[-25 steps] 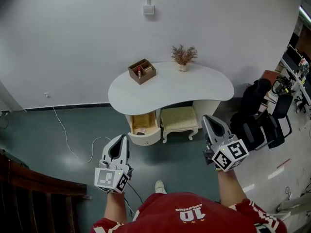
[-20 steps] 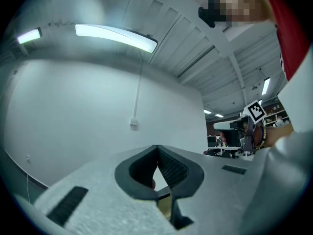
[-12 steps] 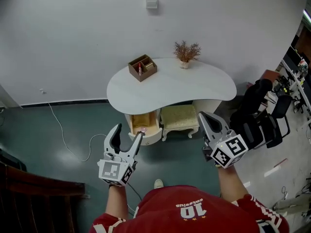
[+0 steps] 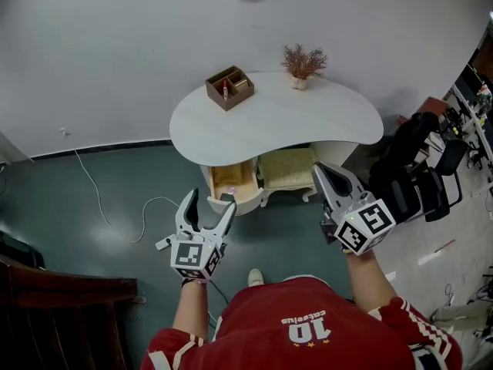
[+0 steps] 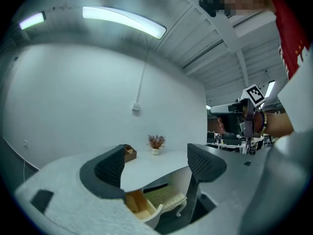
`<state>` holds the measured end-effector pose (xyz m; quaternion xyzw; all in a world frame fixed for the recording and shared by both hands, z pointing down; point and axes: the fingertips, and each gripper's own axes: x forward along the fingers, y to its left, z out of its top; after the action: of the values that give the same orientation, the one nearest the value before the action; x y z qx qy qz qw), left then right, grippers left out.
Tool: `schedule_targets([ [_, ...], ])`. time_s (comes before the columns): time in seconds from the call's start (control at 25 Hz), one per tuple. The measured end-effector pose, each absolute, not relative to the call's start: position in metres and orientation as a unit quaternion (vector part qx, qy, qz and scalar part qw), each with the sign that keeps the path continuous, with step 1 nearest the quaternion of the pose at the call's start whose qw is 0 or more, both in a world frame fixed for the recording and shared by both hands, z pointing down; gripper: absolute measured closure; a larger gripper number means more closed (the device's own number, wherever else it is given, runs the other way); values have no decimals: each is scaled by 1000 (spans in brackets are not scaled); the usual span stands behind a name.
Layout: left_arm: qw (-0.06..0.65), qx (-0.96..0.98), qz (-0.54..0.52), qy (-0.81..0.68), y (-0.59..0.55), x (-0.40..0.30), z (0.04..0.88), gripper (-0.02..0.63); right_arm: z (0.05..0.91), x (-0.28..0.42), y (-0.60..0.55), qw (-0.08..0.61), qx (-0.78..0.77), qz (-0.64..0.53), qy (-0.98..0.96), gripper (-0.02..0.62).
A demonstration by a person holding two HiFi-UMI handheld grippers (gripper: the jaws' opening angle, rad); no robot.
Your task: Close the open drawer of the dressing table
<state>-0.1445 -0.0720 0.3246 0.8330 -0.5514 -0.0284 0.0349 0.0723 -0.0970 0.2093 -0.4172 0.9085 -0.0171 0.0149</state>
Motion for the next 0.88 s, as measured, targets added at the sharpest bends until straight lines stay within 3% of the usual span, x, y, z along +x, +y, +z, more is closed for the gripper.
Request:
schedule_targets([
  [0.36, 116, 841, 30, -528, -87, -126, 425, 202, 268, 64, -106, -47, -418, -47, 906, 589],
  [0.88, 207, 829, 96, -510, -99, -103, 558, 204, 341, 73, -126, -68, -416, -112, 900, 589],
])
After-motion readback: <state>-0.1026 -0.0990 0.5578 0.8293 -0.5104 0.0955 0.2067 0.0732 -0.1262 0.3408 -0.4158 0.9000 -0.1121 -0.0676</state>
